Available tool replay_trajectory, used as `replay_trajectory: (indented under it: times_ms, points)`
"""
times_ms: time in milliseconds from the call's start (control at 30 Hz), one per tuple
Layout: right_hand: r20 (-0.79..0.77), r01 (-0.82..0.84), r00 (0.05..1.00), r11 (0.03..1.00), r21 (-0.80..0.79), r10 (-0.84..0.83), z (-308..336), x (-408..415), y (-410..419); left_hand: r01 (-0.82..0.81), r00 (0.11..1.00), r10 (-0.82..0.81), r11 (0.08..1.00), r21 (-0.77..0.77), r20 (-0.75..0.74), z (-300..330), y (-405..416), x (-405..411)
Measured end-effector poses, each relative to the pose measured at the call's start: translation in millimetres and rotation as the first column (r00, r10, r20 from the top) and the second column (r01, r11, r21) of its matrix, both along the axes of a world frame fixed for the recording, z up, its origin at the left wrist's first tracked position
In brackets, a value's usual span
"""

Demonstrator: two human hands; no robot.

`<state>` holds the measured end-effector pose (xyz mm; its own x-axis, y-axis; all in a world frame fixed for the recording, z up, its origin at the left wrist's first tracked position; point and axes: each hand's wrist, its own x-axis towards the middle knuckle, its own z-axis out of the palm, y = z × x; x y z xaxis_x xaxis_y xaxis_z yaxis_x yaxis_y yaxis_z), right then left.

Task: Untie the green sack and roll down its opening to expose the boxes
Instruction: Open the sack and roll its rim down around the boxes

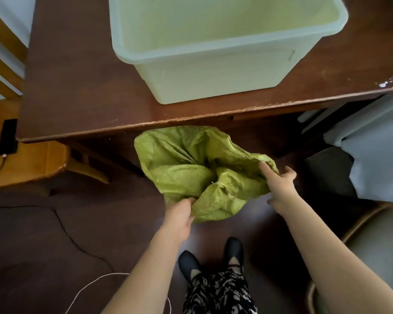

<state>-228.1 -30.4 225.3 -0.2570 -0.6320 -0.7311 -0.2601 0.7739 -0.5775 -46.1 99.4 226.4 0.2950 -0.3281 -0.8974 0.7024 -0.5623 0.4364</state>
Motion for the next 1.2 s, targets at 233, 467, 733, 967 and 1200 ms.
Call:
replay_trajectory:
  times_ms: [233, 467, 733, 967, 1200]
  points:
    - [0.218, -0.151, 0.968, 0.984, 0.099, 0.126, -14.3, 9.8, 45.6, 0.258, 0.946, -0.246, 0.966, 0.032, -0.211, 2.7, 40.3, -76.6]
    - [-0.227, -0.656, 0.742, 0.753, -0.051, 0.63, -3.2, -38.7, 29.4, -0.366, 0.586, 0.065, 0.91, 0.193, 0.808, 21.3, 36.7, -17.4]
    - [-0.445, -0.934, 0.321, 0.356, -0.006, 0.836, -18.1, -78.7, 16.8, 0.561, -0.309, -0.468, 0.613, 0.556, 0.828, 20.3, -55.8, -17.2]
    - [-0.332, -0.832, 0.555, 0.499, -0.243, 0.763, -41.2, -112.9, 3.7, 0.584, -0.575, -0.584, 0.198, 0.788, 0.573, -32.5, -82.6, -7.9]
    - [-0.527, -0.462, 0.763, 0.886, -0.04, 0.374, -69.5, -119.7, -32.8, 0.435, 0.664, -0.52, 0.853, 0.288, 0.538, -23.8, -74.4, 9.1]
